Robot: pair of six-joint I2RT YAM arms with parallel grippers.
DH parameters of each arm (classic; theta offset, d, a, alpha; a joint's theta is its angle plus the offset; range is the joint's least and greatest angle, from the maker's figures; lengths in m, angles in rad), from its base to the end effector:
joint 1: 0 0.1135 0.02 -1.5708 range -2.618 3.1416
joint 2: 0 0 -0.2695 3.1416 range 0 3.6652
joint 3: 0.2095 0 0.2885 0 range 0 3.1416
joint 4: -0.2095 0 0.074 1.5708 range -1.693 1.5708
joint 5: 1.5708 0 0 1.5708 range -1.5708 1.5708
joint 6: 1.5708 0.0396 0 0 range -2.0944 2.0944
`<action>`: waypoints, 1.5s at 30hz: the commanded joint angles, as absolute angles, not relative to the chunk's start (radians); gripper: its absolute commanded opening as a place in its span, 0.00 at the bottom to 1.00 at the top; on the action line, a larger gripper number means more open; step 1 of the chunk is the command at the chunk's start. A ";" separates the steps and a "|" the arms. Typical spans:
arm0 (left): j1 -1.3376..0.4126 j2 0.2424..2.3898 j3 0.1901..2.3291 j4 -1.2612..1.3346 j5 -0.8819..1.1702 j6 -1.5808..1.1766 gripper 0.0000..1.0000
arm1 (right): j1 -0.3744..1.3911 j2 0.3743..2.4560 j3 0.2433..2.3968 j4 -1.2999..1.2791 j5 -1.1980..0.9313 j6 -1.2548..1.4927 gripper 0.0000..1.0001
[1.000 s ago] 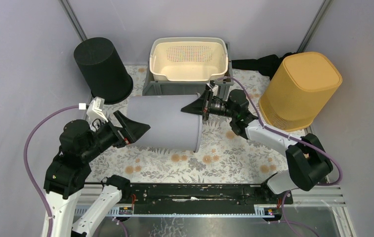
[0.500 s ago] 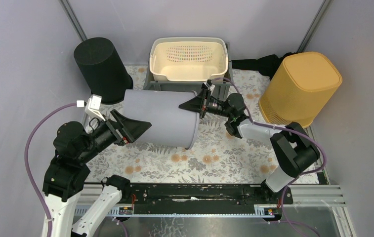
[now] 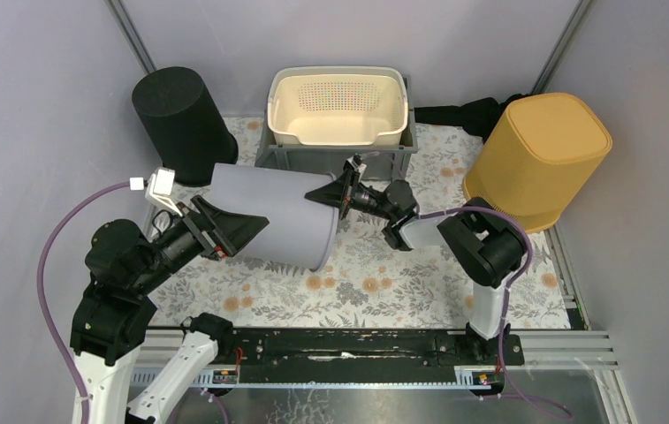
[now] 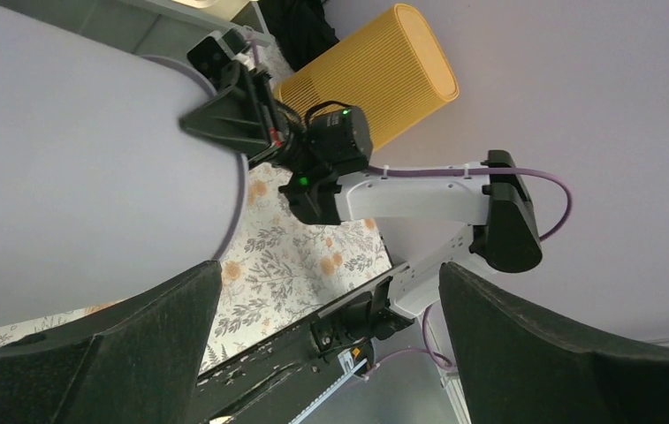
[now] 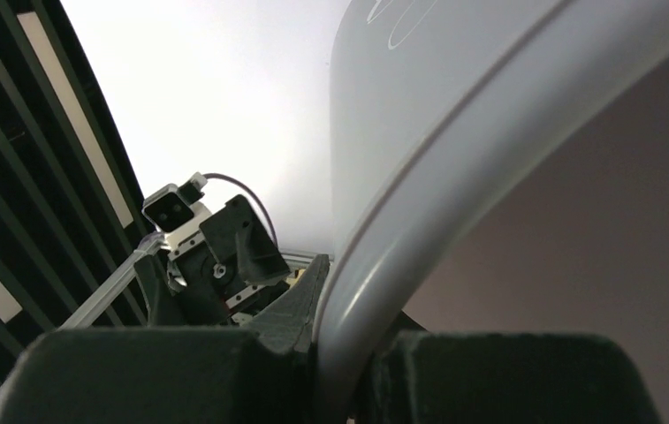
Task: Turn the large container upside down
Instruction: Turn the container upside down at the center of the board.
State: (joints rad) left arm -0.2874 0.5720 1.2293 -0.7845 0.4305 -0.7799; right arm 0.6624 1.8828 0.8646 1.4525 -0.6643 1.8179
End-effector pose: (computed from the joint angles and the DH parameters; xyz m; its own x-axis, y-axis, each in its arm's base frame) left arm 0.0809 -0.0411 0.4653 -0.5468 -0.5047 -0.6680 0.3799 0.5615 -0.7352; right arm 0.2983 0.2636 0.2055 -0.9783 0.2052 -0.0296 -0.0954 -0.3186 0.9431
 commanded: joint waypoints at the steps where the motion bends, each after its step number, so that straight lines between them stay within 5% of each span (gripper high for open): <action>1: -0.291 0.582 1.260 -0.729 0.457 -0.770 1.00 | 0.710 1.917 0.945 1.700 -0.576 1.806 0.00; 24: -0.293 0.565 1.257 -0.745 0.440 -0.766 1.00 | 0.850 2.275 1.400 1.708 -0.505 1.777 0.00; 33: -0.293 0.565 1.242 -0.734 0.441 -0.778 1.00 | 0.852 2.272 1.227 1.706 -0.509 1.720 0.36; 45: -0.293 0.552 1.216 -0.724 0.444 -0.788 1.00 | 0.829 2.213 1.020 1.707 -0.525 1.657 0.49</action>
